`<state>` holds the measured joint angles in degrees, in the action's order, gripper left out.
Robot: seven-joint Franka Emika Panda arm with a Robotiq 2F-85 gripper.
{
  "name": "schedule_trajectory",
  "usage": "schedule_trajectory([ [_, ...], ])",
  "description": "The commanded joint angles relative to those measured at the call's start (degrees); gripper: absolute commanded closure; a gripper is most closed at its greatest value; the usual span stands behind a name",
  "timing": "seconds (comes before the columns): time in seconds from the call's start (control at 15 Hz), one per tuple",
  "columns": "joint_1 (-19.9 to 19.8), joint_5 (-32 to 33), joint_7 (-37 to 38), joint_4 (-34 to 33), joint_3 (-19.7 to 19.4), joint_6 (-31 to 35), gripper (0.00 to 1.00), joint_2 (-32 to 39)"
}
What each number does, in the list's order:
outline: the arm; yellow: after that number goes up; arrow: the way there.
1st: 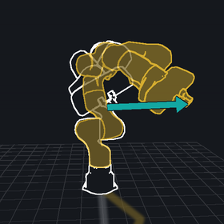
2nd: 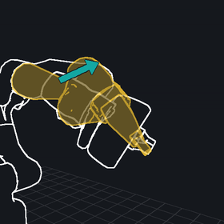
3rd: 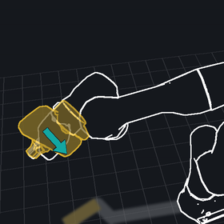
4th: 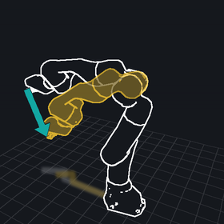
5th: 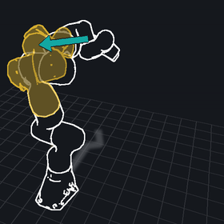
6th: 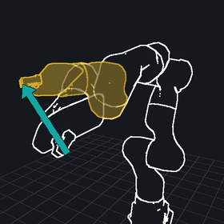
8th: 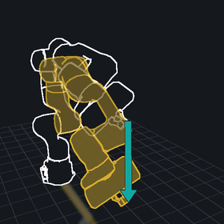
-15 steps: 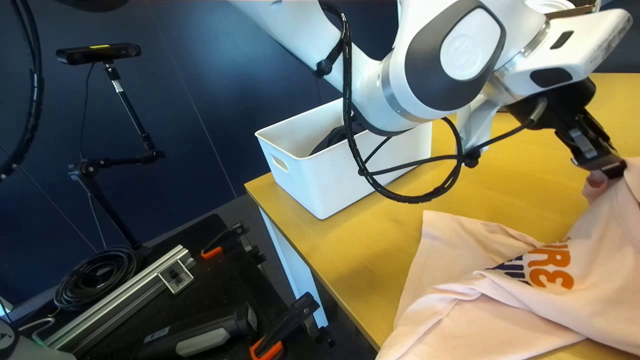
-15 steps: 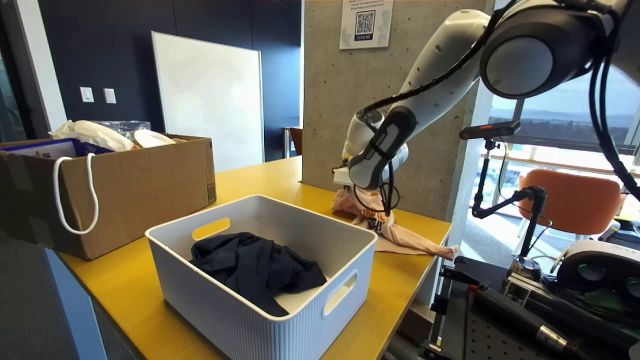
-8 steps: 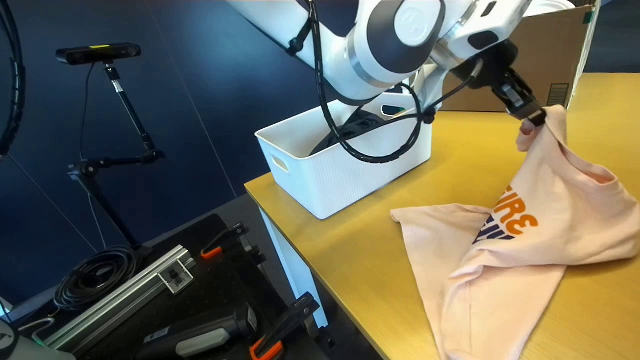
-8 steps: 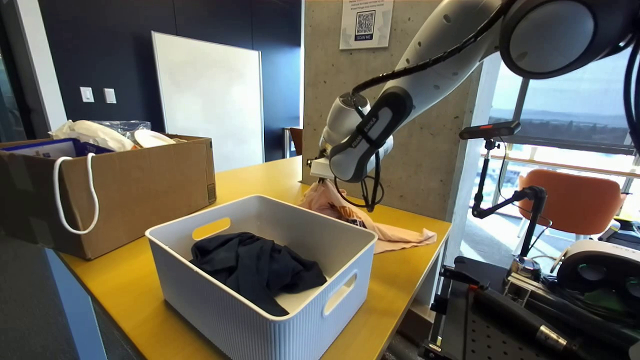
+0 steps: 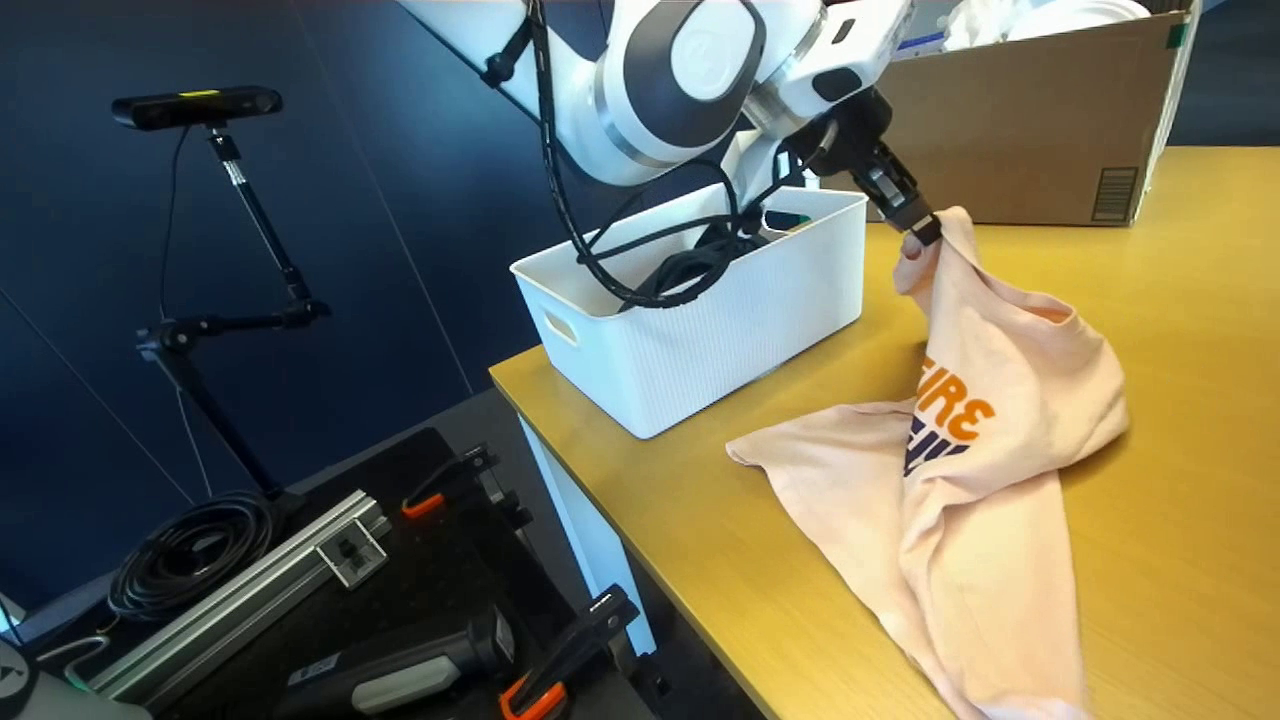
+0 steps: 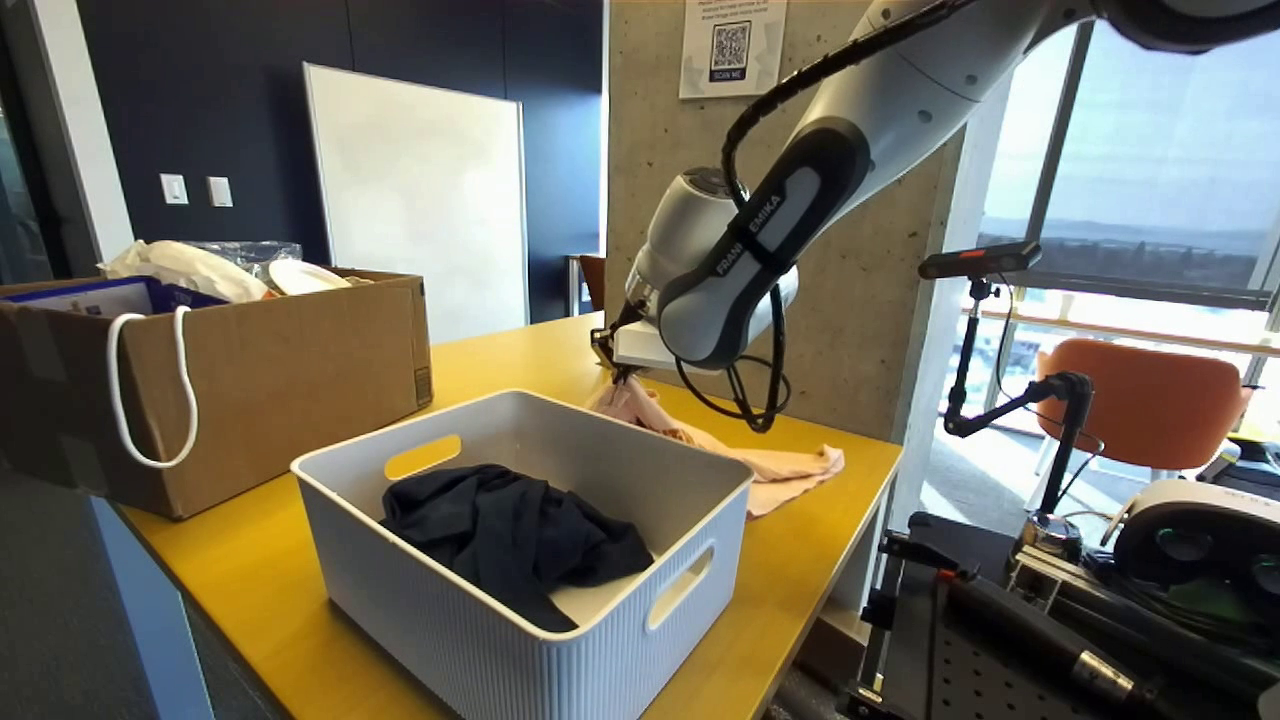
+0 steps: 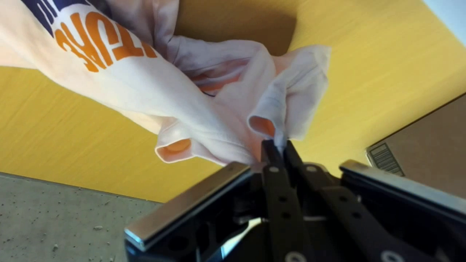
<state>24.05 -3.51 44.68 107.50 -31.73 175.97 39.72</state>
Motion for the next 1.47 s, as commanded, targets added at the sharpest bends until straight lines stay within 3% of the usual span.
schedule_trajectory([
  [0.0,0.61,0.25,-4.33,7.33,1.73,2.05,0.99,-7.26],
  [0.33,0.92,0.52,-4.63,8.01,0.73,1.84,0.99,-7.48],
  [0.4,0.80,0.42,-4.58,7.87,0.60,1.55,0.70,-7.47],
  [0.53,0.55,0.57,-4.99,8.57,0.26,1.10,0.64,-8.70],
  [0.8,0.04,1.27,-6.99,12.79,-1.59,-1.55,0.34,-14.81],
  [1.0,-0.61,1.78,-11.36,17.65,-2.78,-10.92,0.13,-23.23],
  [1.07,-1.46,1.24,-13.60,18.84,-2.30,-14.23,0.05,-25.91],
  [1.2,-2.78,-0.25,-18.54,20.69,-1.48,-21.00,0.00,-30.45],
  [1.27,-8.35,2.80,-18.13,20.84,3.56,-23.82,0.00,-32.40],
  [1.4,-13.87,1.54,-21.48,20.52,8.88,-30.14,0.00,-33.11],
])
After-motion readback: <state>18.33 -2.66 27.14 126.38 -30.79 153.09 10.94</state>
